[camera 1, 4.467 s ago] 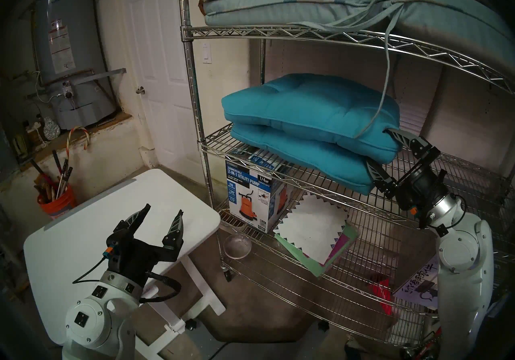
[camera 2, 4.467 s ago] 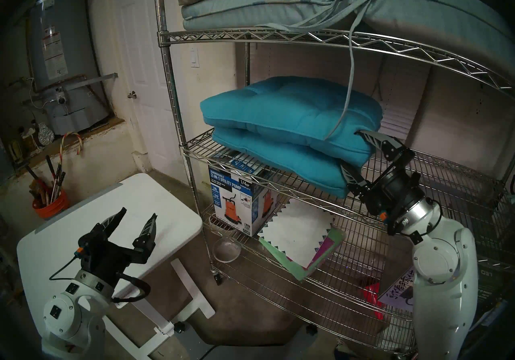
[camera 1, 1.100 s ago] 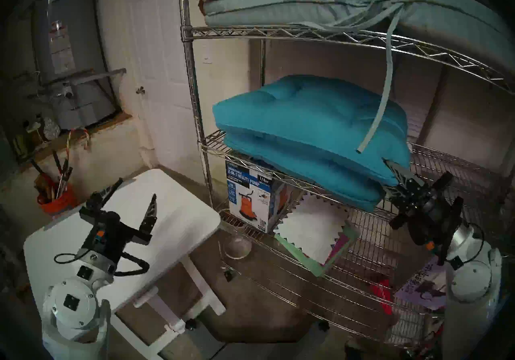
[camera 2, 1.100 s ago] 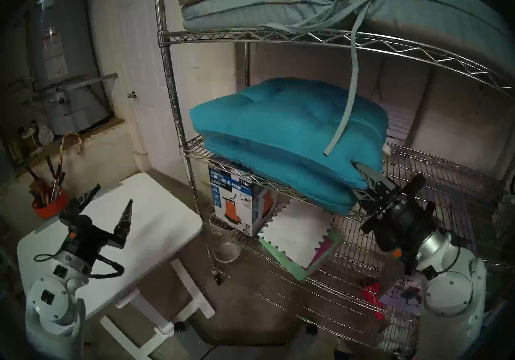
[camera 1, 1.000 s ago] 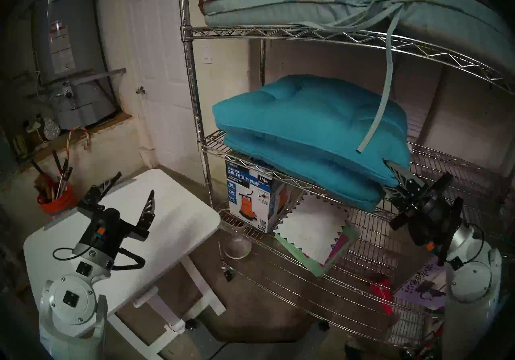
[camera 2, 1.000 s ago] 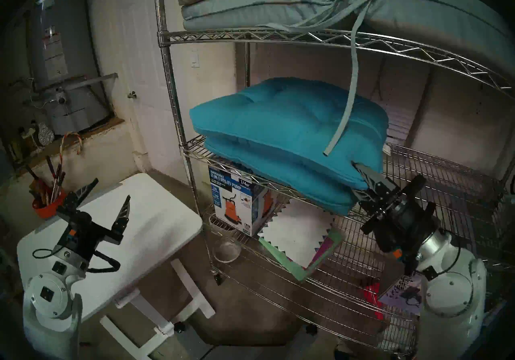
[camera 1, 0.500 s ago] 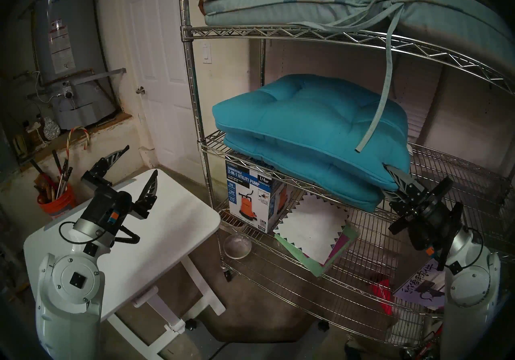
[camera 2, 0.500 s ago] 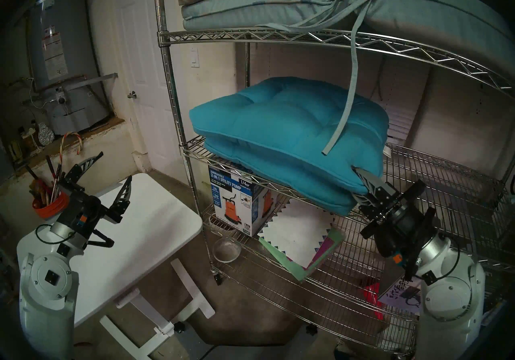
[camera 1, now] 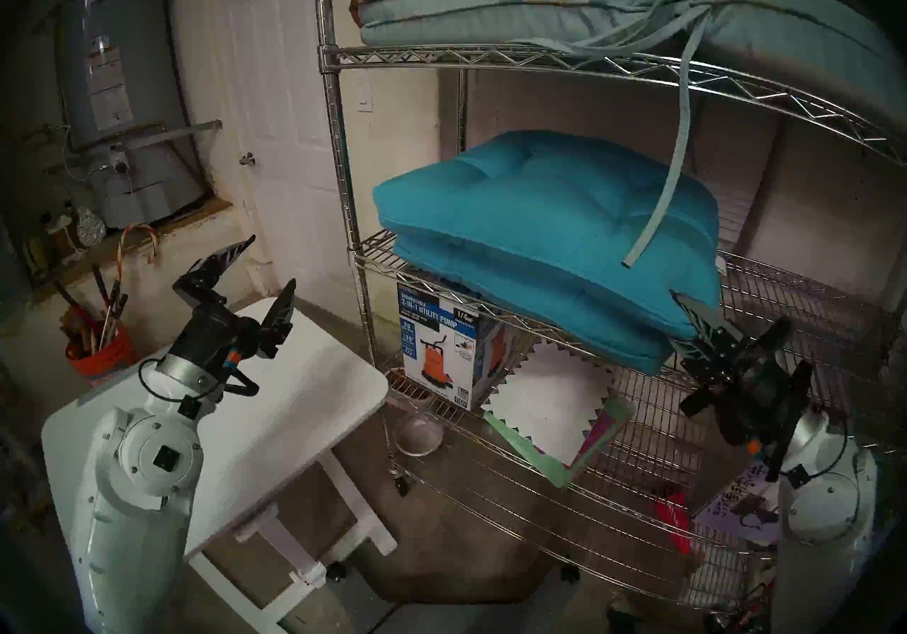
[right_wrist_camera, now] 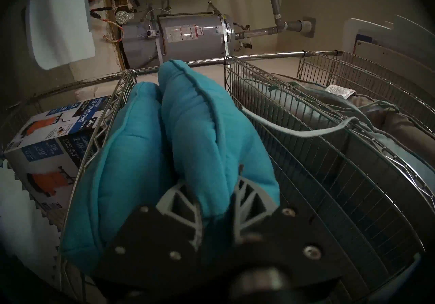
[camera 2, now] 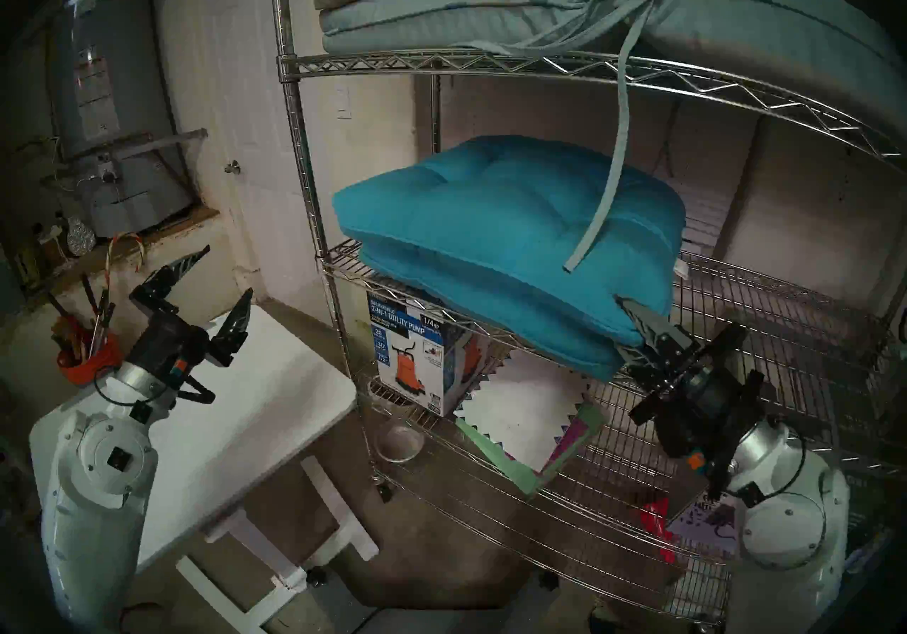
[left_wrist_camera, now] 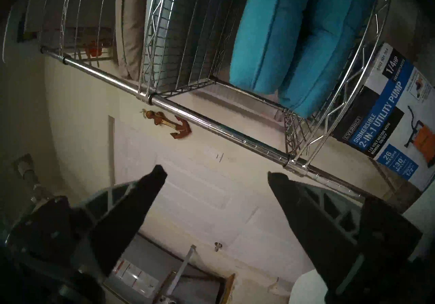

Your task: Take cushion off the shelf

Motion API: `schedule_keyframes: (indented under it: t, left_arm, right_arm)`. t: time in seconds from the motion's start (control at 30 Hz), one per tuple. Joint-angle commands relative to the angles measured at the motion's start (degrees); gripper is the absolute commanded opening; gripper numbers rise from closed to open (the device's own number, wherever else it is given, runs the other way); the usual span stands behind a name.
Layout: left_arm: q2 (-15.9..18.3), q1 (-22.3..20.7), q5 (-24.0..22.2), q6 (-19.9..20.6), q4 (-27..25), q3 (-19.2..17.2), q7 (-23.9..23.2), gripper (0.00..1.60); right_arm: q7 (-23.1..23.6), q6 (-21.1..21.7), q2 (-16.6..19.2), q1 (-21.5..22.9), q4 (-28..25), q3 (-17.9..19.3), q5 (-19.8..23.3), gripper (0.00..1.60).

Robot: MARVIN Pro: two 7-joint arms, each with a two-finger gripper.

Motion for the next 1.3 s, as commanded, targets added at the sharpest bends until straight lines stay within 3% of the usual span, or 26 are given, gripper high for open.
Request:
schedule_keyframes:
  t: [0.0,0.43,0.53,0.57,0.6,0.8,0.9,1.27]
  left_arm:
    - [1.7,-5.8,2.1,-2.0,0.6,0.9,2.2,1.60]
    - [4.0,-13.2,6.7,-2.5,5.4,6.5,2.7,1.60]
    - [4.1,-16.8,8.2,-2.4,8.2,8.3,2.5,1.60]
    - [5.7,-14.8,7.7,-1.4,7.0,8.3,3.4,1.60]
    - [4.9,-17.1,8.3,-2.0,8.5,8.8,2.8,1.60]
    - [5.2,-20.9,9.5,-1.8,10.9,10.4,2.5,1.60]
    - [5.6,-21.0,9.6,-1.5,11.0,10.9,2.6,1.60]
    - [4.6,-28.0,9.9,-1.5,15.8,15.2,1.4,1.60]
  right_arm:
    - [-0.4,-0.5,0.4,1.2,-0.1,-0.8,0.3,0.00]
    - [-0.4,-0.8,0.5,1.6,0.1,-1.4,0.3,0.00]
    - [-0.5,-1.0,0.5,1.4,-0.1,-1.5,0.3,0.00]
    - [-0.5,-1.0,0.5,1.4,-0.1,-1.5,0.3,0.00]
    - [-0.5,-1.1,0.5,1.4,-0.1,-1.5,0.3,0.00]
    - [-0.7,-1.2,0.2,0.9,-0.4,-1.3,0.3,0.00]
    - [-0.8,-1.3,0.2,0.6,-0.5,-1.1,0.4,0.00]
    - [-1.5,-1.8,-0.7,-0.4,-1.2,-1.4,0.6,0.00]
